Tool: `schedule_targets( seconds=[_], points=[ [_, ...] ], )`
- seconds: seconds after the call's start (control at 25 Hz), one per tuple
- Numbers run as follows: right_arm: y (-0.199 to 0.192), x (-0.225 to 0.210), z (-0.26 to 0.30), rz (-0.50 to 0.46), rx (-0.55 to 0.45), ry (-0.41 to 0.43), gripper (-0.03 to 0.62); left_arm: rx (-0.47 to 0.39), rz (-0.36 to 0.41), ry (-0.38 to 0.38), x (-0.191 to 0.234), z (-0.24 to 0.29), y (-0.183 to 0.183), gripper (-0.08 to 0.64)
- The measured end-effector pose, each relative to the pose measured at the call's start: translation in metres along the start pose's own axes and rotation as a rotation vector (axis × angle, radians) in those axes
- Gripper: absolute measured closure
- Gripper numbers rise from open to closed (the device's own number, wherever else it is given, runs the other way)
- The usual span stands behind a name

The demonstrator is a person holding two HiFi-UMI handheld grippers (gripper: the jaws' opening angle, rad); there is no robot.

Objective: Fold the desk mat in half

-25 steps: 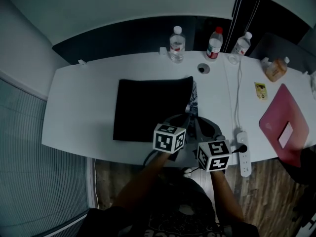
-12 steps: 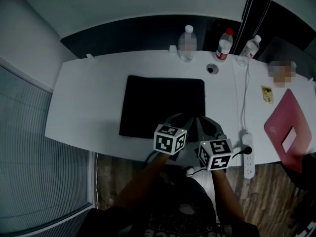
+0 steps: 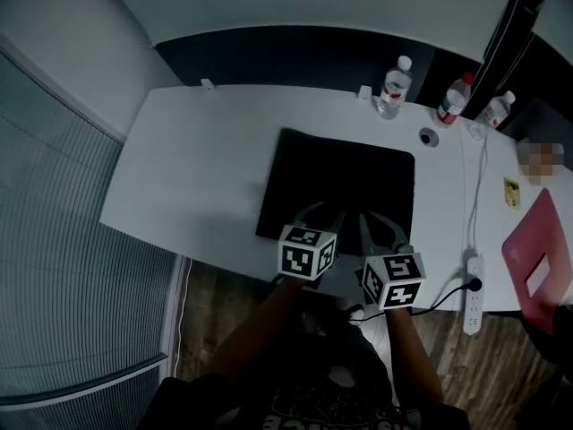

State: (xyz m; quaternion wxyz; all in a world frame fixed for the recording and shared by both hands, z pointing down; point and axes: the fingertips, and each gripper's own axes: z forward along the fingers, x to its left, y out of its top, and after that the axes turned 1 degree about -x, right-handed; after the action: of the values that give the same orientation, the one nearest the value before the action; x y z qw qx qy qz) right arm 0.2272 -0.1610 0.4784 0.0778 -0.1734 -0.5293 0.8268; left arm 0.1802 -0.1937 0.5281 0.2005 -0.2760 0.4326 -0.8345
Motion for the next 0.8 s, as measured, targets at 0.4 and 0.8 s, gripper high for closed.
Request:
schedule_targets(
  seconds=[0.4,0.8],
  points=[
    [0.0,0.073,0.048,-0.02,0.017,0.069,0.591,-0.02,-0.046,0.187,0.117,-0.062,-0.006,0.401],
    [-0.005,0.117,0.08,-0.018,0.037,0.074,0.589,0.086,-0.136,0.15,0.162,-0.078,-0.04,0.396]
  ],
)
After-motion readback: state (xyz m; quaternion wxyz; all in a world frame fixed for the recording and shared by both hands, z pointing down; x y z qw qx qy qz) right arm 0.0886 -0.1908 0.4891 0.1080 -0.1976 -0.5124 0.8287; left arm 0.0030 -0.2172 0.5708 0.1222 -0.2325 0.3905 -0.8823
